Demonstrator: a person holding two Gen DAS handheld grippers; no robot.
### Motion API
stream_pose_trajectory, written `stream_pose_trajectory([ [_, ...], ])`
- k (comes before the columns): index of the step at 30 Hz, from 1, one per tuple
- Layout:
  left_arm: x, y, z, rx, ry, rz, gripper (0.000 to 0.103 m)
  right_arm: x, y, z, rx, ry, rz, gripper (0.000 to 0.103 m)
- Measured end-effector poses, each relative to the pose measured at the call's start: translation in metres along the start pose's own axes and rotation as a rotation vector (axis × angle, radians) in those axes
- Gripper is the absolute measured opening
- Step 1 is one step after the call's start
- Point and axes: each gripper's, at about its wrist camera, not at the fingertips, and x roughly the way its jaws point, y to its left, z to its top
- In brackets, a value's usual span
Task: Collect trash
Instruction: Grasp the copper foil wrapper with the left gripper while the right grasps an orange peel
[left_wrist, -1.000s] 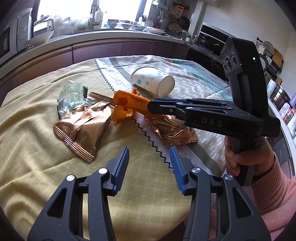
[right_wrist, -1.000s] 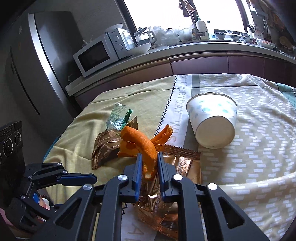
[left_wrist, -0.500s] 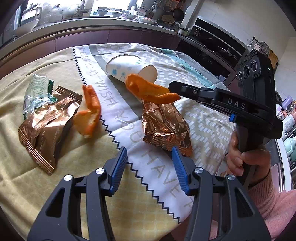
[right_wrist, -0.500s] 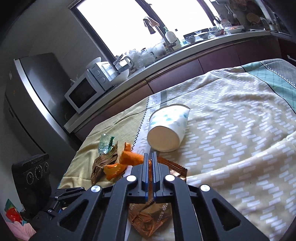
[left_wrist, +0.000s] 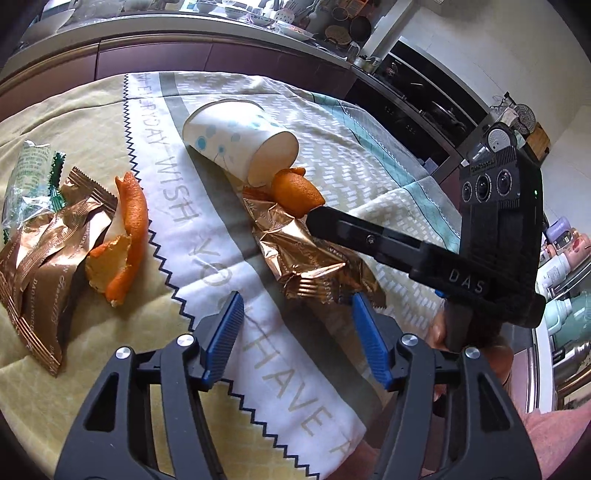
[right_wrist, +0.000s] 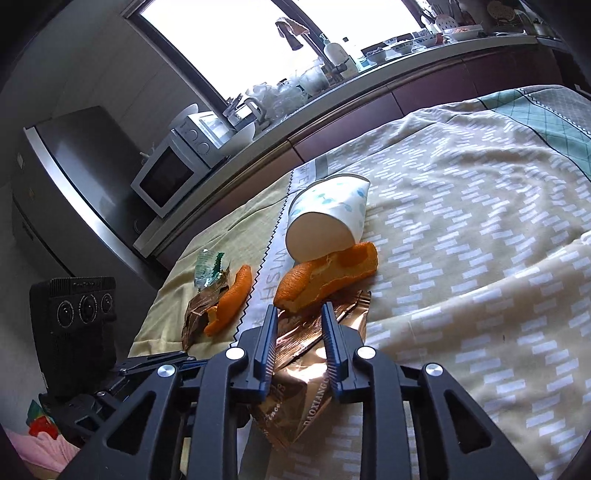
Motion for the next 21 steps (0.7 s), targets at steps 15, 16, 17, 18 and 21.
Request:
stream_pose_trajectory([
  [15,0.007,0.008,0.001,-0.076,0.005,-0.038,0.035,0.011,0.016,-0.015,-0.018,0.037,0.035,0.022],
  [16,0.005,0.011,0.0,-0.086,0.002,-0.043,0.033,0.011,0.017,-0.016,-0.022,0.036,0.034,0.022],
  [17,0.003,0.012,-0.001,-0.083,-0.004,-0.04,0.02,0.009,0.018,-0.015,-0.026,0.029,0.021,0.022],
  [18,-0.001,0.014,-0.003,-0.079,-0.006,-0.037,0.016,0.008,0.019,-0.015,-0.03,0.017,0.01,0.022],
  [21,-0.006,0.019,-0.006,-0.089,-0.001,-0.05,0.002,0.007,0.016,-0.011,-0.007,0.005,0.032,0.022],
])
